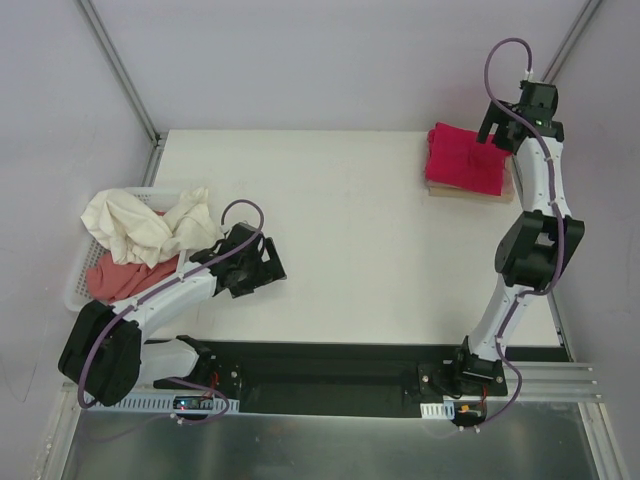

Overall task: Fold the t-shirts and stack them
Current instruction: Put the neatly folded tshirt into the corner of the board with the right arm

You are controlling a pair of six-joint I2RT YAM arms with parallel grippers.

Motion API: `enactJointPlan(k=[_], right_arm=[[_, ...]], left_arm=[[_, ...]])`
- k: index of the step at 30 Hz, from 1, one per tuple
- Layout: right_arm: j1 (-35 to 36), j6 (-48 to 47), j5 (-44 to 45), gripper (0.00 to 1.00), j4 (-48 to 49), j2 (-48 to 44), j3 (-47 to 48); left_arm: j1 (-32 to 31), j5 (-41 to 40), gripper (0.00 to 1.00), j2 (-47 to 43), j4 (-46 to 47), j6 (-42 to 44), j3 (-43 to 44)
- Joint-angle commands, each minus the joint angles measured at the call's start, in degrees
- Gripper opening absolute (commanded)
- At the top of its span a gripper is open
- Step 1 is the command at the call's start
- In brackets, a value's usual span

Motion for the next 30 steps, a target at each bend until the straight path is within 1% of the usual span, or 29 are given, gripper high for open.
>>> enactJointPlan(k=[1, 3, 6, 8, 11, 13, 15, 19, 22, 26, 28, 30], right_arm=[[-1.82, 7.86, -17.24, 0.97, 0.32, -3.76, -4.24], [-2.0, 8.21, -23.38, 0.97, -1.16, -1.32, -2.06], [-2.35, 8.39, -24.38, 0.97, -4.5, 3.42, 4.17], [-2.87, 9.61, -24.47, 0.97, -4.69, 5.55, 6.12], [-4.02, 10.24, -23.6, 0.97, -4.34, 10.46, 9.98], [-4.54, 9.71, -21.32, 0.97, -3.81, 12.23, 12.7], [-5.16, 9.36, -20.96, 0.97, -1.1, 14.43, 13.33], [-5.95, 8.3, -19.82, 0.97, 0.85, 18.29, 15.44], [-6.39, 7.34, -16.92, 0.97, 1.55, 21.28, 17.28], [-6.66, 5.93, -12.7, 0.97, 5.75, 24.18, 17.81], [-6.74, 5.49, -13.3, 0.97, 6.38, 25.24, 18.61], [-6.66, 5.49, -16.29, 0.97, 7.09, 25.86, 18.61]], left_arm=[[0.45, -1.76, 0.99, -1.6, -0.62, 1.93, 0.64], [0.45, -1.93, 0.99, -1.69, -0.62, 2.37, 0.47], [0.45, -2.02, 0.99, -1.78, -0.7, 2.63, 0.2], [0.45, -2.19, 0.99, -1.69, -0.7, 2.37, -0.06], [0.36, -2.46, 0.99, -1.6, -0.7, 2.02, -0.06], [0.45, -2.46, 0.99, -1.43, -0.7, 2.02, 0.11], [0.45, -2.28, 0.99, -0.99, -0.7, 1.93, 0.29], [0.45, -1.58, 0.99, 0.07, -0.7, 1.76, 0.9], [0.45, -0.79, 0.99, 0.77, -0.7, 0.97, 0.73], [0.45, -0.53, 0.99, 0.95, -0.79, 0.17, 0.64], [0.45, -0.44, 0.99, 0.95, -0.88, 0.17, 1.25], [0.45, -0.61, 0.99, 1.03, -1.32, 0.35, 1.87]])
